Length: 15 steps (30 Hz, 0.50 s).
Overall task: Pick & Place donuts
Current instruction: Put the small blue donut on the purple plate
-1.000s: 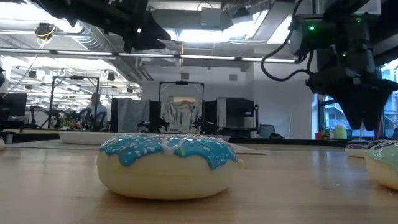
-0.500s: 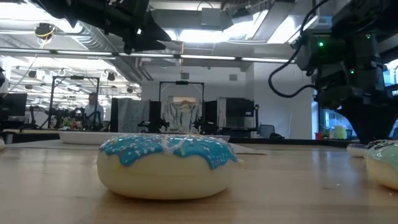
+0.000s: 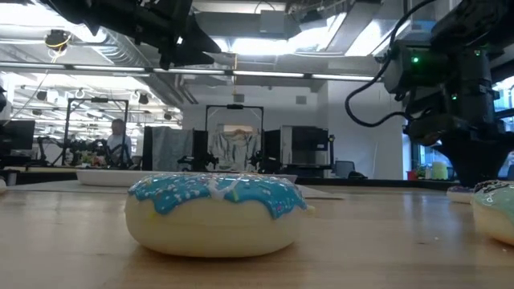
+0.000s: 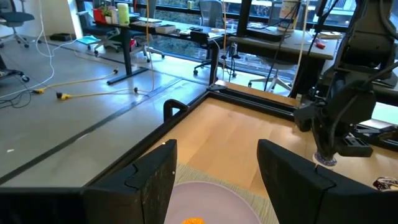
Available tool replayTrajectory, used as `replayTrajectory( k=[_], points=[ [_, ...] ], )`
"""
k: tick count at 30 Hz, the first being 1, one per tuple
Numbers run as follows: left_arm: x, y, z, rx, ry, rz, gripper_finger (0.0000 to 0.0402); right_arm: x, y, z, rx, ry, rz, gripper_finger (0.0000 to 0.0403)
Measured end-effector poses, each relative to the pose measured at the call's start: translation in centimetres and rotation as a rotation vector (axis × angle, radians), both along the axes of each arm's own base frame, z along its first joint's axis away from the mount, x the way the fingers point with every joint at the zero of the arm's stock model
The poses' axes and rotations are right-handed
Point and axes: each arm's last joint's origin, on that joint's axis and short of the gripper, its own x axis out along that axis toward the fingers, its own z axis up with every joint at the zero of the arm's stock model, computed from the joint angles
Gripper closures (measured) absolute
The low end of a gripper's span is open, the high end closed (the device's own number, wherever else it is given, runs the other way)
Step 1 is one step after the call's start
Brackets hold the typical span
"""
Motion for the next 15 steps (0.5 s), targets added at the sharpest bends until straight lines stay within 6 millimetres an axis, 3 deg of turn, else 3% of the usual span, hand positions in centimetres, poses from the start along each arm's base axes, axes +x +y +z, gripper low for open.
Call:
replayTrajectory(
  k=[7, 11, 15],
  points=[
    [0.0, 0.0, 0.1, 0.002, -0.001, 0.000, 0.0183, 1.1, 0.0, 1.3, -0.007, -0.057, 0.053, 0.0366],
    [-0.2, -0.1, 0.3, 0.006, -0.011, -0.001, 0.0183, 3.3, -0.5, 4.0, -0.041, -0.192, 0.180, 0.0363],
    [-0.3, -0.1, 0.6, 0.011, -0.028, 0.000, 0.0183, 6.0, -2.2, 7.3, -0.180, -0.392, 0.232, 0.0360]
  ],
)
